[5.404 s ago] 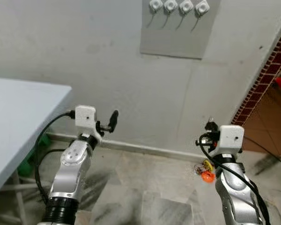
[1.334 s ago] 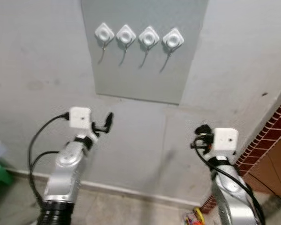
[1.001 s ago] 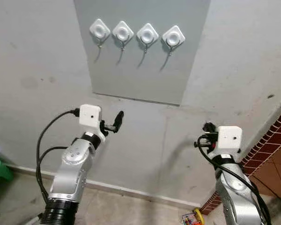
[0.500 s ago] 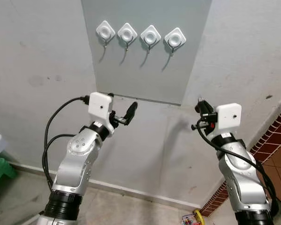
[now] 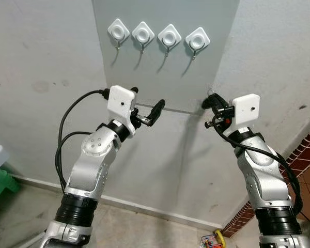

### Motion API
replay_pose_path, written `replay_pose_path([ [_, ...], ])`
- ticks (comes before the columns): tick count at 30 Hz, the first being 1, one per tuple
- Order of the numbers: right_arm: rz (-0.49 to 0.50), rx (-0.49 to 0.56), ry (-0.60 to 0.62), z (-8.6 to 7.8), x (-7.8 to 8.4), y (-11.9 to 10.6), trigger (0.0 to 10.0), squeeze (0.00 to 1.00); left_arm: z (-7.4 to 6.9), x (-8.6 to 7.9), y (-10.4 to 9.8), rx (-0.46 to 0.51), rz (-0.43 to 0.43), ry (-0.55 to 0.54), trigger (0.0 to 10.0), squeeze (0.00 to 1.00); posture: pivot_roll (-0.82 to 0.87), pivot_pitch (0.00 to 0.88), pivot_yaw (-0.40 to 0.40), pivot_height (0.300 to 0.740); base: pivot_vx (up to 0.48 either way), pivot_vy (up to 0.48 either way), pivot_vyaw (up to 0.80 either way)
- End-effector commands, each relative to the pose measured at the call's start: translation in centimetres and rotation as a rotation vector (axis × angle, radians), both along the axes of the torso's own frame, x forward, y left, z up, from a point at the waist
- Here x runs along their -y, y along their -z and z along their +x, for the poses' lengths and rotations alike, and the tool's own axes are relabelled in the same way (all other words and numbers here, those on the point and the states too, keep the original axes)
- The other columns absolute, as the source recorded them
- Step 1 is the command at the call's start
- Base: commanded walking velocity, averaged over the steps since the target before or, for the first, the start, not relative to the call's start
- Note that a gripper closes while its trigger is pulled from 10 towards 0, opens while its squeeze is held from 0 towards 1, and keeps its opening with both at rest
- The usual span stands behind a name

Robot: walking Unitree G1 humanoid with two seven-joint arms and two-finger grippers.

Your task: Hang keys on a hook

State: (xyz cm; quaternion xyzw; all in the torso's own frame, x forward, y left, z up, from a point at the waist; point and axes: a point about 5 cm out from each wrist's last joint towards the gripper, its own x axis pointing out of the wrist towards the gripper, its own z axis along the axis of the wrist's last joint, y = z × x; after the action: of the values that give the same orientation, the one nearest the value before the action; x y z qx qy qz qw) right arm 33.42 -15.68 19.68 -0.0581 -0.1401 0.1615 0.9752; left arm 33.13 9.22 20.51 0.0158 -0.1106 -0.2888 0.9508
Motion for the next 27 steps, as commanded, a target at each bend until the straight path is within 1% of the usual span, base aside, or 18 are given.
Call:
replay_pose_path([
  [1, 0.005, 0.036, -0.028, 0.3, -0.2, -1.0, 10.0, 0.0, 0.2, 0.3, -0.6, 0.024, 0.018, 0.017, 10.0, 0.0, -0.04, 0.0, -0.001, 0.74, 0.0, 0.0, 0.0],
  [3, 0.015, 0.049, -0.055, 0.5, -0.5, -1.5, 10.0, 0.0, 0.2, 0.6, -0.8, 0.041, 0.026, 0.028, 10.0, 0.0, -0.03, 0.0, 0.0, 0.74, 0.0, 0.0, 0.0],
  [7, 0.018, 0.059, -0.109, 0.7, -1.1, -1.9, 10.0, 0.0, 0.3, 0.9, -1.2, 0.048, 0.021, 0.046, 10.0, 0.0, -0.03, 0.0, -0.002, 0.74, 0.0, 0.0, 0.0],
  [10, 0.041, 0.071, -0.15, 0.8, -1.7, -2.3, 10.0, 0.0, 0.3, 1.1, -1.4, 0.056, 0.024, 0.053, 10.0, 0.0, -0.03, 0.0, -0.003, 0.74, 0.0, 0.0, 0.0],
  [13, 0.055, 0.088, -0.166, 1.0, -2.0, -2.8, 10.0, 0.0, 0.2, 1.4, -1.5, 0.064, 0.026, 0.066, 10.0, 0.0, -0.02, 0.0, -0.002, 0.74, 0.0, 0.0, 0.0],
  [18, 0.078, 0.115, -0.177, 1.4, -2.2, -3.7, 10.0, 0.0, 0.0, 1.8, -1.5, 0.07, 0.032, 0.088, 10.0, 0.0, -0.02, 0.0, 0.0, 0.74, 0.0, 0.0, 0.0],
  [27, 0.148, 0.14, -0.191, 2.1, -1.9, -5.1, 10.0, 0.0, -0.2, 2.4, -1.5, 0.079, 0.04, 0.116, 10.0, 0.0, -0.02, 0.0, 0.002, 0.74, 0.0, 0.0, 0.0],
])
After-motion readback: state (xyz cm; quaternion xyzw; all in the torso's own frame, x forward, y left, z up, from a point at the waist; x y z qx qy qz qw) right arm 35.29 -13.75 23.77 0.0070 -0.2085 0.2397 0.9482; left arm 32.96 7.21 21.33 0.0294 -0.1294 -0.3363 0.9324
